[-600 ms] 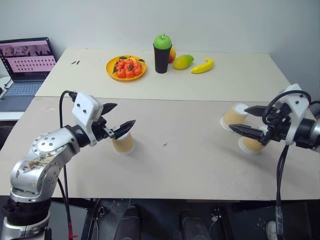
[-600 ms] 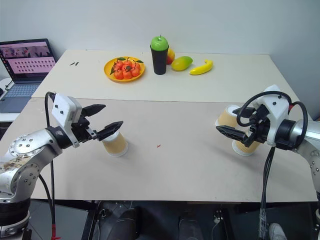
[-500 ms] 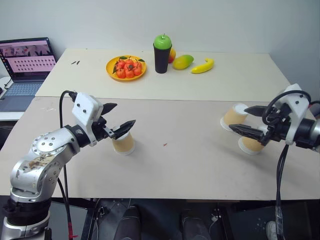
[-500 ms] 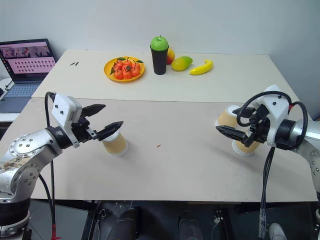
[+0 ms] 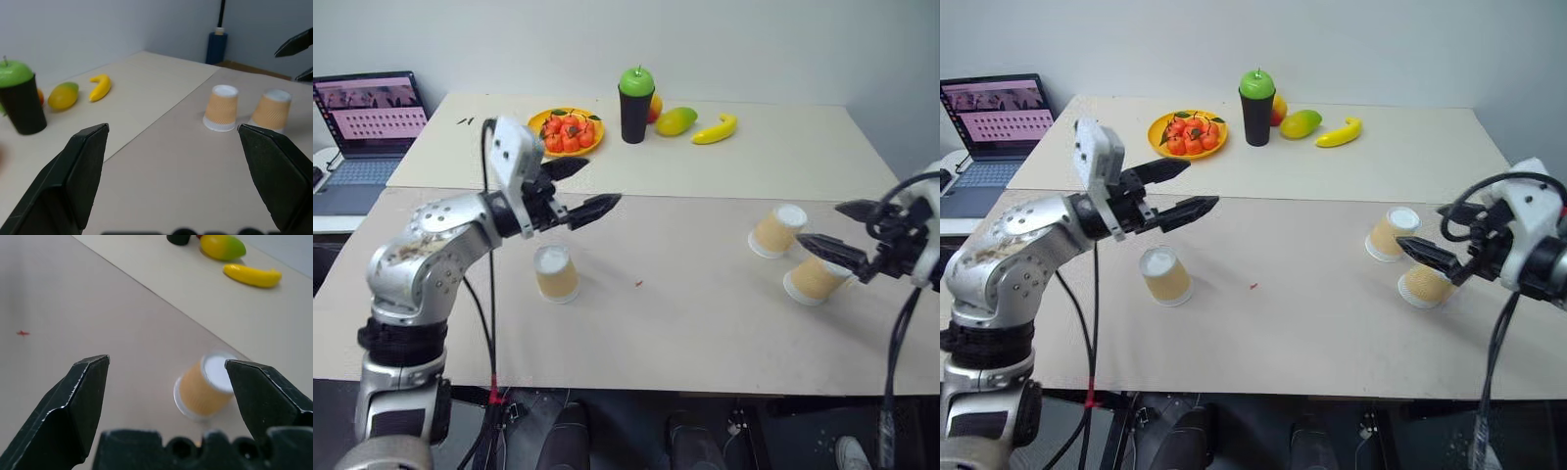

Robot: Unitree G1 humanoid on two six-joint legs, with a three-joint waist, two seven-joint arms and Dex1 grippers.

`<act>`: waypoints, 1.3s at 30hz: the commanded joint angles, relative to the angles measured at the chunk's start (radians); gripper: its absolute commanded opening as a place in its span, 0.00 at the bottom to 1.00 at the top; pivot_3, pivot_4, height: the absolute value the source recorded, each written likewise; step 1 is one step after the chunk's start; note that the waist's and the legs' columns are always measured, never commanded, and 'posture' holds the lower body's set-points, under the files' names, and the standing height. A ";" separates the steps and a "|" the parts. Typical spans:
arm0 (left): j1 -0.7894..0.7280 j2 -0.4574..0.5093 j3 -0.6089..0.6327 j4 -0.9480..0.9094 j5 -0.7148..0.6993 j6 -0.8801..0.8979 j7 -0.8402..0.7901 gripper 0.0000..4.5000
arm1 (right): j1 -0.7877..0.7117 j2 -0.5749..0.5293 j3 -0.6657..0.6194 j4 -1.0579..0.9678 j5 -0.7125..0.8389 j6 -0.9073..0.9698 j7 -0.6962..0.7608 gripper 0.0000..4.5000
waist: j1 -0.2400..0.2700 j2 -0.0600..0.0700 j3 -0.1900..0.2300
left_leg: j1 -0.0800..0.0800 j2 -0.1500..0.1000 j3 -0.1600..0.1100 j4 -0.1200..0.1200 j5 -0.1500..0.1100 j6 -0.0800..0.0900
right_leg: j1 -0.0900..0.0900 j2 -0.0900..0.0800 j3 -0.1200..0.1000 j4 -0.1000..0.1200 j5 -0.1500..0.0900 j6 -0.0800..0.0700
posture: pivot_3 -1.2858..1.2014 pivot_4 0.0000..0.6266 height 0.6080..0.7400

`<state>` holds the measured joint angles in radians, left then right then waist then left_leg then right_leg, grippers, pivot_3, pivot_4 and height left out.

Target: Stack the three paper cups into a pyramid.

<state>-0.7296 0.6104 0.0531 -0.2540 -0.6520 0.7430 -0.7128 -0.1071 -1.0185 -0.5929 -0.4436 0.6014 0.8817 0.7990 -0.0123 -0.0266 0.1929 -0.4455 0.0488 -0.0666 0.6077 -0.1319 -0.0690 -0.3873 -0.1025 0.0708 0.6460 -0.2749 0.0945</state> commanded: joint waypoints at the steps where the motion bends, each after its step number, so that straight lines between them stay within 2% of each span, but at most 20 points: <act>1: -0.080 -0.026 -0.026 0.065 0.013 -0.022 -0.041 1.00 | 0.106 0.036 -0.161 -0.053 -0.020 0.002 -0.016 0.99 | 0.000 0.000 0.000 | 0.000 0.000 0.000 0.000 0.000 0.000 | 0.000 0.000 0.000 0.000 0.000 0.000 | 0.52 0.24 0.96; 7: -0.142 -0.052 -0.075 0.154 0.067 -0.049 -0.083 1.00 | 0.232 0.134 -0.242 -0.097 -0.003 -0.017 -0.043 0.99 | -0.010 0.000 0.000 | 0.001 0.000 0.000 0.000 0.000 0.000 | 0.000 0.000 0.000 0.000 0.000 0.000 | 0.52 0.24 0.96; 12: -0.189 -0.072 -0.072 0.187 0.067 -0.003 -0.079 1.00 | 0.226 0.226 -0.170 0.011 -0.048 -0.126 -0.077 0.99 | -0.009 0.000 0.000 | 0.000 0.000 0.000 0.001 0.000 0.000 | 0.001 0.000 0.000 0.000 0.000 0.001 | 0.52 0.24 0.96; 20: -0.169 -0.032 -0.033 0.112 0.036 0.080 -0.071 1.00 | 0.154 0.238 -0.048 0.167 -0.099 -0.248 -0.086 0.99 | -0.013 0.001 -0.001 | 0.001 0.000 0.000 0.000 0.000 0.000 | 0.000 0.000 0.000 0.000 0.000 0.001 | 0.52 0.24 0.96; 37: -0.115 0.016 0.047 -0.013 -0.001 0.185 0.012 1.00 | -0.027 0.221 0.129 0.399 -0.170 -0.366 -0.070 0.99 | -0.010 0.001 0.000 | 0.001 0.000 0.000 0.000 0.000 0.000 | 0.000 0.000 0.000 0.000 0.000 0.001 | 0.52 0.24 0.96; 39: -0.108 0.020 0.052 -0.026 -0.008 0.193 0.017 1.00 | -0.040 0.221 0.138 0.413 -0.172 -0.368 -0.071 0.88 | -0.010 0.001 0.000 | 0.001 0.000 0.000 0.000 0.000 0.000 | 0.000 0.000 0.000 0.000 0.000 0.001 | 0.52 0.24 0.96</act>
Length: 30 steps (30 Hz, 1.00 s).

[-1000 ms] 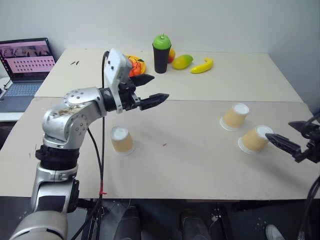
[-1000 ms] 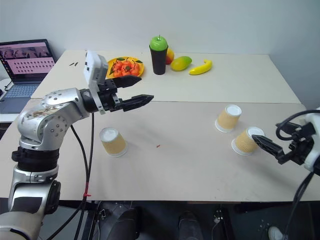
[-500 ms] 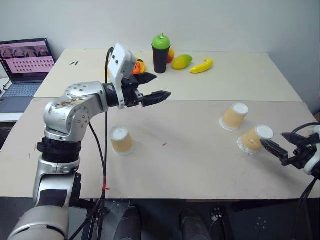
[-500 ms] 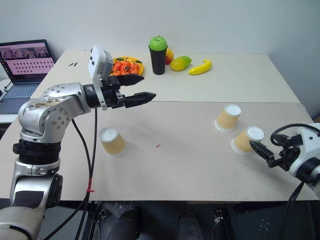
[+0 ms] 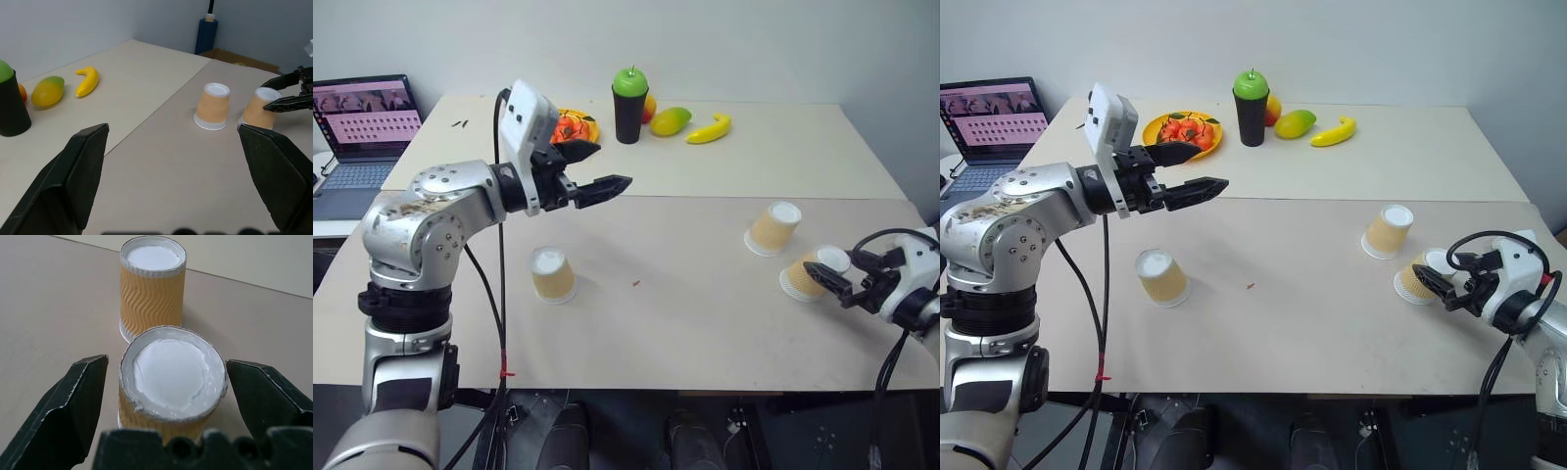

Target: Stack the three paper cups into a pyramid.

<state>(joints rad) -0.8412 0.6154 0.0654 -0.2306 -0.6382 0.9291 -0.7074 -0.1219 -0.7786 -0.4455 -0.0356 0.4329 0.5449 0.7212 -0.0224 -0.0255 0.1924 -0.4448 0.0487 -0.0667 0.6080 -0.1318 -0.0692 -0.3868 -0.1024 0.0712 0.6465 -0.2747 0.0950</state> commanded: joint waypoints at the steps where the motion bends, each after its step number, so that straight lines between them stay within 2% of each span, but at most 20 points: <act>1: 0.007 0.018 0.042 -0.055 -0.025 0.012 0.014 1.00 | -0.026 -0.023 -0.001 0.008 -0.010 -0.036 0.009 0.81 | 0.000 0.000 0.000 | 0.000 0.000 0.000 0.000 0.000 0.000 | 0.000 0.000 0.000 0.000 0.000 0.000 | 0.52 0.24 0.96; 4: 0.014 0.028 0.046 -0.063 -0.031 0.017 0.021 1.00 | -0.026 -0.030 0.013 0.002 -0.025 -0.038 0.009 0.60 | 0.001 0.000 0.000 | 0.000 0.000 0.000 0.000 0.000 0.000 | 0.000 0.000 0.000 0.000 0.000 0.000 | 0.52 0.24 0.96; 5: 0.015 0.030 0.046 -0.065 -0.033 0.018 0.022 1.00 | -0.028 -0.037 0.016 -0.009 -0.030 -0.034 0.008 0.58 | 0.001 0.000 0.000 | 0.000 0.000 0.000 0.000 0.000 0.000 | 0.000 0.000 0.000 0.000 0.000 0.000 | 0.52 0.24 0.96; 8: 0.021 0.037 0.044 -0.068 -0.037 0.015 0.022 1.00 | -0.043 -0.072 0.017 -0.053 -0.023 0.003 0.007 0.58 | 0.001 0.000 0.000 | 0.000 0.000 0.000 0.000 0.000 0.000 | 0.000 0.000 0.000 0.000 0.000 0.000 | 0.52 0.24 0.96; 11: 0.036 0.042 0.043 -0.068 -0.039 0.008 0.018 1.00 | -0.095 -0.163 0.032 -0.176 0.031 0.127 0.030 0.58 | 0.000 0.000 0.000 | 0.000 0.000 0.000 0.000 0.000 0.000 | 0.000 0.000 0.000 0.000 0.000 0.000 | 0.52 0.24 0.96; 15: 0.058 0.038 0.037 -0.072 -0.036 -0.007 0.014 1.00 | -0.247 -0.268 0.069 -0.305 0.150 0.312 0.062 0.58 | -0.016 0.002 0.001 | 0.001 0.000 0.000 -0.001 0.000 0.000 | -0.001 0.000 0.001 0.001 0.000 0.000 | 0.52 0.24 0.96; 18: 0.066 0.031 0.033 -0.073 -0.034 -0.016 0.015 1.00 | -0.361 -0.309 0.149 -0.376 0.203 0.356 0.100 0.58 | -0.016 0.001 0.000 | 0.000 0.000 0.000 0.000 0.000 0.000 | 0.000 0.000 0.000 0.000 0.000 0.000 | 0.52 0.24 0.96; 20: 0.067 0.028 0.033 -0.070 -0.033 -0.022 0.015 1.00 | -0.418 -0.302 0.203 -0.392 0.211 0.368 0.100 0.58 | -0.016 0.001 0.000 | 0.000 0.000 0.000 0.000 0.000 0.000 | 0.000 0.000 0.000 -0.001 0.000 0.000 | 0.52 0.24 0.96; 23: 0.091 0.030 0.036 -0.093 -0.034 -0.024 0.021 1.00 | -0.531 -0.148 0.371 -0.406 0.222 0.373 0.069 0.58 | -0.020 0.000 0.000 | 0.000 0.000 0.000 0.000 0.000 0.000 | 0.000 0.000 0.000 0.000 0.000 0.000 | 0.52 0.24 0.96; 25: 0.100 0.031 0.046 -0.106 -0.036 -0.021 0.033 1.00 | -0.560 -0.076 0.489 -0.380 0.158 0.327 0.077 0.58 | -0.024 0.000 0.000 | 0.000 0.000 0.000 0.000 0.000 0.000 | -0.001 0.000 0.001 0.000 0.000 0.000 | 0.52 0.24 0.96; 30: 0.112 0.039 0.059 -0.131 -0.039 -0.012 0.051 1.00 | -0.612 0.007 0.634 -0.244 0.016 0.210 0.097 0.58 | -0.012 0.000 0.000 | -0.002 0.000 0.000 0.000 0.000 0.000 | -0.002 0.000 0.000 0.000 0.000 0.000 | 0.52 0.24 0.96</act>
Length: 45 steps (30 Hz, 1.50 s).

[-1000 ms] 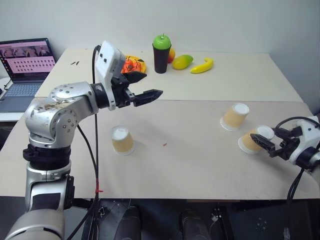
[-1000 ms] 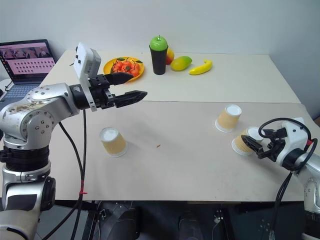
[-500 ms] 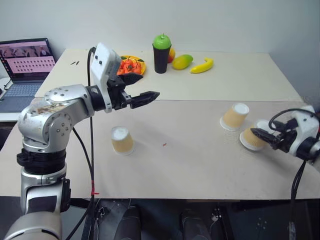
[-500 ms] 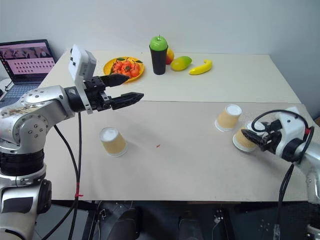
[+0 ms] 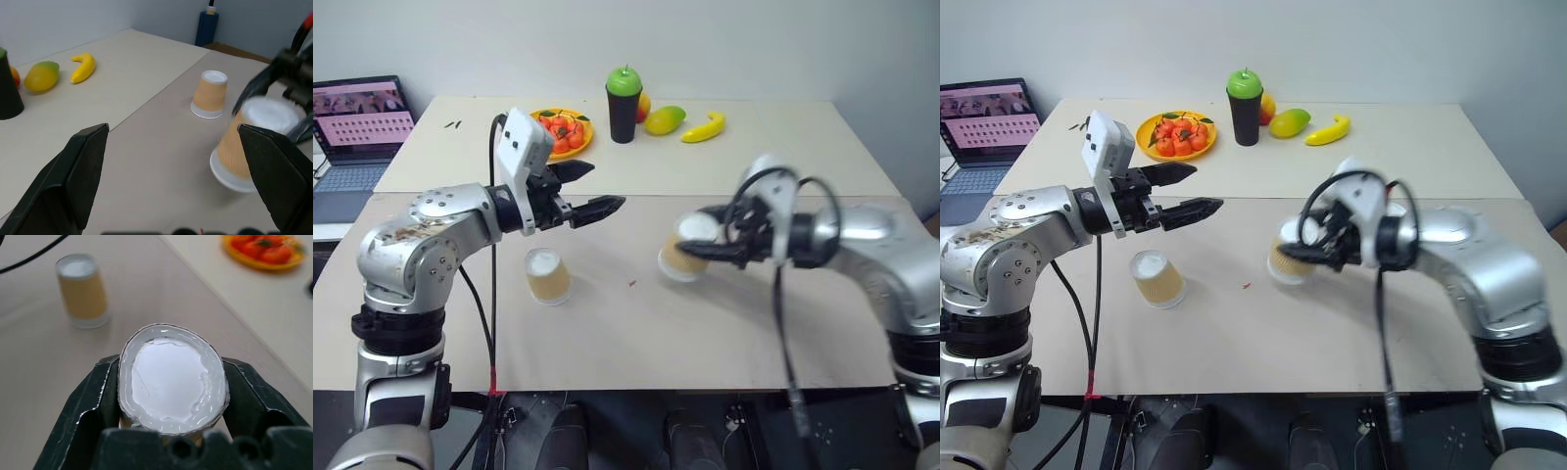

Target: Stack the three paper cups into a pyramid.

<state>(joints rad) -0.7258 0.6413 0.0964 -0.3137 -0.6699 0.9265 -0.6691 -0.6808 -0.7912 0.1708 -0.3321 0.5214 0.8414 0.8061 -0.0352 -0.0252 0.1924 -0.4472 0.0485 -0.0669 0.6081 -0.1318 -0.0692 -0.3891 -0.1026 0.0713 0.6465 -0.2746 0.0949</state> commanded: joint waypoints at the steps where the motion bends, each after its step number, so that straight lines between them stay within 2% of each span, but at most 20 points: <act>1: 0.003 0.018 0.037 -0.059 -0.011 -0.003 0.020 1.00 | -0.070 0.051 0.039 0.093 -0.093 -0.112 0.015 0.58 | 0.003 0.000 0.000 | 0.000 0.000 0.000 0.000 0.000 0.000 | 0.000 0.000 0.000 0.000 0.000 0.000 | 0.52 0.24 0.96; 9: 0.061 0.053 0.083 -0.139 -0.045 0.040 0.055 1.00 | -0.128 0.203 0.103 0.274 -0.181 -0.209 0.059 0.58 | -0.007 0.000 0.000 | 0.001 0.000 0.000 -0.001 0.000 0.000 | 0.000 0.000 0.000 0.001 0.000 0.000 | 0.52 0.24 0.96; 19: 0.098 0.073 0.093 -0.183 -0.068 0.052 0.083 1.00 | -0.125 0.287 0.100 0.339 -0.227 -0.215 0.060 0.58 | -0.005 0.000 0.000 | 0.001 0.000 0.000 -0.001 0.000 0.000 | 0.000 0.000 0.000 0.001 0.000 0.000 | 0.52 0.24 0.96; 21: 0.096 0.067 0.089 -0.182 -0.069 0.048 0.089 1.00 | -0.123 0.298 0.095 0.357 -0.242 -0.221 0.050 0.79 | -0.005 0.000 0.000 | 0.001 0.000 0.000 -0.001 0.000 0.000 | 0.000 0.000 0.000 0.001 0.000 0.000 | 0.52 0.24 0.96; 22: 0.095 0.066 0.087 -0.182 -0.069 0.045 0.091 1.00 | -0.121 0.299 0.090 0.359 -0.245 -0.220 0.050 0.82 | -0.005 0.000 0.000 | 0.001 0.000 0.000 -0.001 0.000 0.000 | 0.000 0.000 0.000 0.001 0.000 0.000 | 0.52 0.24 0.96; 23: 0.095 0.064 0.085 -0.180 -0.069 0.042 0.093 1.00 | -0.122 0.298 0.083 0.360 -0.245 -0.219 0.051 0.90 | -0.005 0.000 0.000 | 0.001 0.000 0.000 -0.001 0.000 0.000 | 0.000 0.000 0.000 0.001 0.000 0.000 | 0.52 0.24 0.96; 24: 0.095 0.063 0.082 -0.178 -0.068 0.038 0.094 1.00 | -0.124 0.294 0.072 0.360 -0.242 -0.210 0.055 0.98 | -0.005 0.000 0.000 | 0.001 0.000 0.000 -0.001 0.000 0.000 | 0.000 0.000 0.000 0.001 0.000 0.000 | 0.52 0.24 0.96; 25: 0.096 0.062 0.078 -0.176 -0.066 0.034 0.093 1.00 | -0.129 0.286 0.061 0.361 -0.241 -0.202 0.054 1.00 | -0.005 0.000 0.000 | 0.001 0.000 0.000 -0.001 0.000 0.000 | 0.000 0.000 0.000 0.001 0.000 0.000 | 0.52 0.24 0.96; 30: 0.098 0.057 0.062 -0.158 -0.053 0.016 0.086 1.00 | -0.157 0.249 -0.020 0.342 -0.207 -0.151 0.055 1.00 | -0.005 0.000 0.000 | 0.001 0.000 0.000 -0.001 0.000 0.000 | 0.000 0.000 0.000 0.001 0.000 0.000 | 0.52 0.24 0.96; 36: 0.088 0.062 0.040 -0.136 -0.049 0.006 0.066 1.00 | -0.303 0.235 -0.317 0.407 -0.029 0.034 -0.041 1.00 | -0.005 0.000 0.000 | 0.001 0.000 0.000 -0.002 0.000 0.000 | 0.000 0.000 0.000 0.001 0.000 0.000 | 0.52 0.24 0.96; 40: 0.072 0.061 0.021 -0.105 -0.038 -0.011 0.045 1.00 | -0.359 0.103 -0.456 0.463 0.004 0.079 -0.057 1.00 | 0.006 0.000 0.000 | 0.001 0.000 0.000 -0.003 0.000 0.000 | 0.000 0.000 0.000 0.001 0.000 -0.001 | 0.52 0.24 0.96; 43: 0.058 0.054 0.005 -0.084 -0.027 -0.028 0.033 1.00 | -0.302 0.007 -0.444 0.467 -0.036 0.048 -0.039 1.00 | 0.018 0.000 0.000 | 0.001 0.000 0.000 -0.003 0.000 0.000 | 0.000 0.000 -0.001 -0.001 0.000 -0.001 | 0.52 0.24 0.96; 45: 0.048 0.049 -0.005 -0.074 -0.023 -0.037 0.024 1.00 | -0.204 -0.069 -0.412 0.466 -0.106 -0.012 -0.034 1.00 | 0.017 0.000 0.000 | 0.001 0.000 0.000 -0.003 -0.001 0.001 | 0.000 0.000 0.000 -0.001 0.000 -0.001 | 0.52 0.24 0.96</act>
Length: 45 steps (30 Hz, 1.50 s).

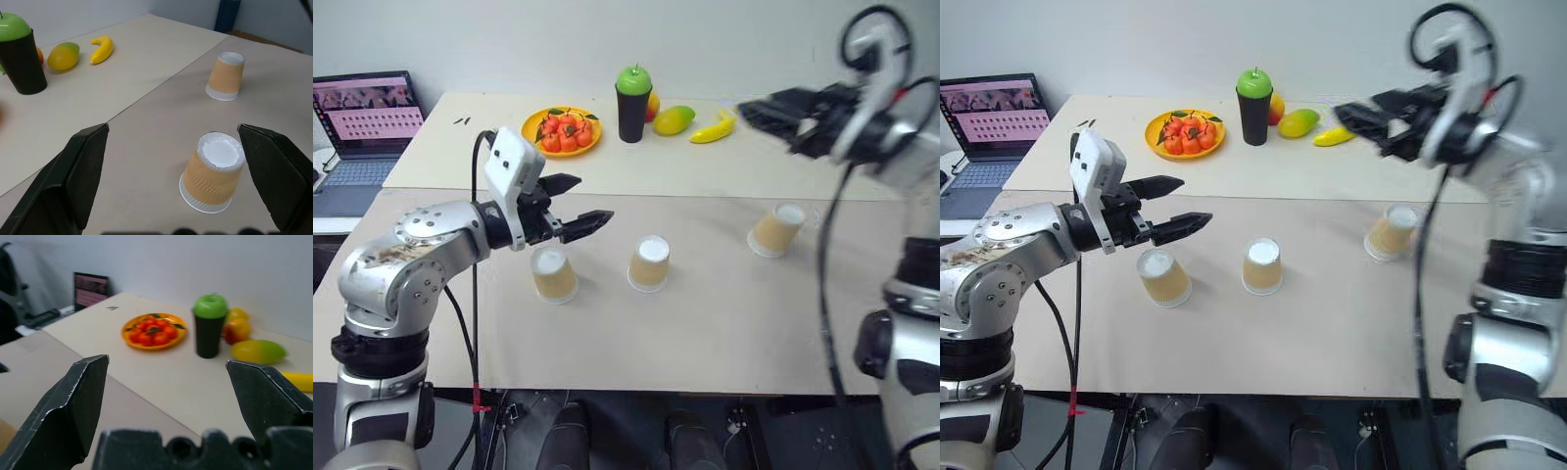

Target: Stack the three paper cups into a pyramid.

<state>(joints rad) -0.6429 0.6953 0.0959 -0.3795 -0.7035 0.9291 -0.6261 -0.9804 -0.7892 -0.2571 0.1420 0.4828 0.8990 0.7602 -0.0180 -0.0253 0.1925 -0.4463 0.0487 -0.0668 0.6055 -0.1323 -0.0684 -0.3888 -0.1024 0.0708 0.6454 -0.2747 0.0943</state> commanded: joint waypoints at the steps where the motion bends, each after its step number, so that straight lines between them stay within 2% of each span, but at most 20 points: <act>1: -0.038 -0.007 -0.008 -0.004 0.011 -0.044 -0.024 1.00 | 0.157 -0.108 0.028 -0.011 -0.105 -0.109 0.016 1.00 | 0.000 0.000 0.000 | 0.000 0.000 0.000 0.000 0.000 0.000 | 0.000 0.000 0.000 0.000 0.000 0.000 | 0.52 0.24 0.96; 5: -0.046 -0.010 -0.024 0.019 0.026 -0.063 -0.045 1.00 | 0.355 -0.170 -0.006 -0.046 -0.140 -0.156 0.013 1.00 | 0.001 0.000 0.000 | 0.000 0.000 0.000 0.001 0.000 0.000 | 0.000 0.000 0.000 0.000 0.000 0.000 | 0.52 0.24 0.96; 10: -0.088 -0.029 -0.061 0.066 0.043 -0.094 -0.087 1.00 | 0.638 -0.165 -0.137 -0.124 -0.135 -0.203 0.003 1.00 | -0.007 0.001 0.000 | 0.000 0.000 0.001 0.001 0.000 0.000 | 0.000 0.000 0.001 0.001 0.000 0.000 | 0.52 0.24 0.96; 14: -0.120 -0.039 -0.074 0.100 0.053 -0.107 -0.111 1.00 | 0.705 -0.133 -0.157 -0.136 -0.124 -0.237 -0.009 1.00 | -0.011 0.001 0.000 | 0.001 0.000 0.001 0.002 0.000 0.000 | 0.001 0.000 0.001 0.001 0.000 0.001 | 0.52 0.24 0.96; 20: -0.130 -0.037 -0.068 0.100 0.060 -0.099 -0.120 1.00 | 0.664 -0.067 -0.088 -0.135 -0.119 -0.257 -0.018 1.00 | -0.031 0.001 0.000 | 0.002 0.000 0.001 0.002 0.001 -0.001 | 0.002 0.000 0.001 0.002 0.000 0.001 | 0.52 0.24 0.96; 31: -0.095 0.002 -0.016 0.029 0.026 -0.042 -0.091 1.00 | 0.463 0.004 0.060 0.072 -0.191 -0.365 -0.013 1.00 | -0.021 0.001 0.000 | 0.001 0.000 0.000 0.002 0.001 -0.001 | 0.001 0.000 0.001 0.001 0.000 0.001 | 0.52 0.24 0.96; 45: -0.062 0.042 0.035 -0.037 -0.053 0.019 -0.086 1.00 | 0.292 0.044 0.132 0.319 -0.268 -0.522 0.008 1.00 | -0.026 0.001 0.000 | 0.001 0.000 0.000 0.002 0.001 -0.001 | 0.001 0.000 0.001 0.001 0.000 0.001 | 0.52 0.24 0.96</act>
<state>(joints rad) -0.7003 0.7215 0.1000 -0.3830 -0.7459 0.9438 -0.7170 -0.6621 -0.7401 -0.1203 0.4516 0.2187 0.4189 0.7624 -0.0436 -0.0244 0.1928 -0.4449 0.0484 -0.0664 0.6068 -0.1317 -0.0691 -0.3877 -0.1024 0.0720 0.6468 -0.2744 0.0950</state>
